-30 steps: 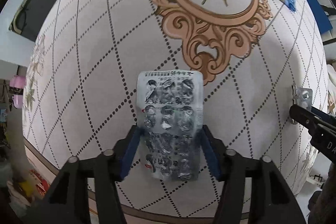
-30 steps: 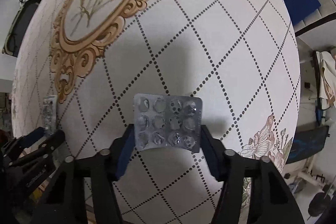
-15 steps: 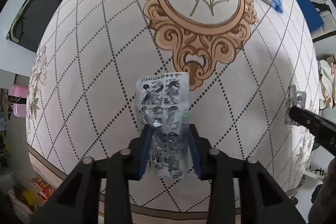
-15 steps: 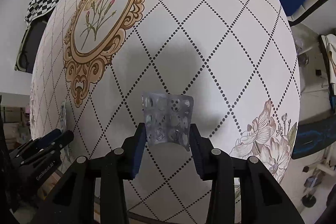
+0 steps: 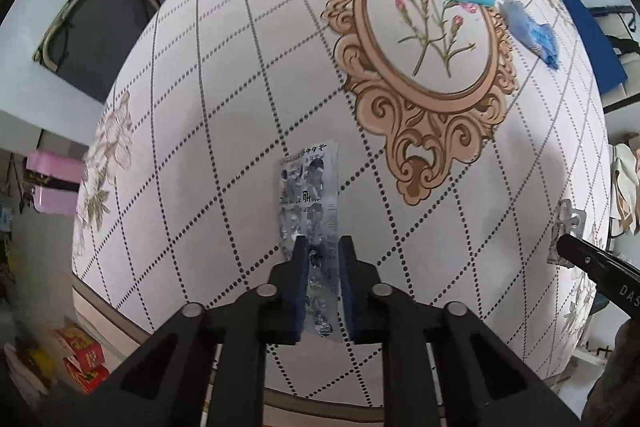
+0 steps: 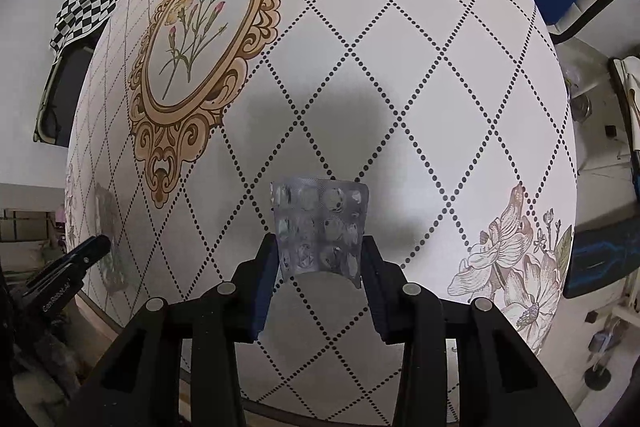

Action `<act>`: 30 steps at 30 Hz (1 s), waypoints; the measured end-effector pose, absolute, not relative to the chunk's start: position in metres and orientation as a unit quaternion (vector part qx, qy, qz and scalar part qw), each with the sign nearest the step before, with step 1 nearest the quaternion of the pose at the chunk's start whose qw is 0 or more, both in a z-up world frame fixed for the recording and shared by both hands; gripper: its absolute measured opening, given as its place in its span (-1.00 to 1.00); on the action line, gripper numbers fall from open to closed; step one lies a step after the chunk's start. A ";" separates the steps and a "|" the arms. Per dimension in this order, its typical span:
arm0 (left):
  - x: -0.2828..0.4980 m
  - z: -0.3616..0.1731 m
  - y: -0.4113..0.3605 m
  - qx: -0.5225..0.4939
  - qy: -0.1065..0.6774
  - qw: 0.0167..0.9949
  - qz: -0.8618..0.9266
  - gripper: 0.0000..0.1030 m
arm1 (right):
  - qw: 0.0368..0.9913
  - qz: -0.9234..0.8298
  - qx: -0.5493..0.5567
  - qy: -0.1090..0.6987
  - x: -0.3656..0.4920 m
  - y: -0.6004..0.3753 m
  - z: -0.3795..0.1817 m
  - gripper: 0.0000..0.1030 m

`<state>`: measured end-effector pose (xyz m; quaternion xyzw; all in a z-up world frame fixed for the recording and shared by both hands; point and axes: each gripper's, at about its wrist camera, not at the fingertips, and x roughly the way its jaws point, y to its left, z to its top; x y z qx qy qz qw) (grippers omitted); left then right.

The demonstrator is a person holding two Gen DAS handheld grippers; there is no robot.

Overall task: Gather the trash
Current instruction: 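Lift both blister packs off the table and turn toward the bin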

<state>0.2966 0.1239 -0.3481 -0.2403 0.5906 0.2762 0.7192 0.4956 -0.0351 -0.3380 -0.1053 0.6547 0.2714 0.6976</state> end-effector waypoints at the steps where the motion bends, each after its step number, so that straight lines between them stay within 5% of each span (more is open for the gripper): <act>1: 0.297 -0.344 0.125 -0.241 0.588 0.721 0.275 -0.87 | 0.697 0.274 -0.104 0.654 0.495 -0.035 -0.336 -0.17; 30: 0.262 -0.370 0.151 -0.235 0.583 0.717 0.301 -0.89 | 0.697 0.282 -0.105 0.651 0.479 -0.030 -0.331 -0.17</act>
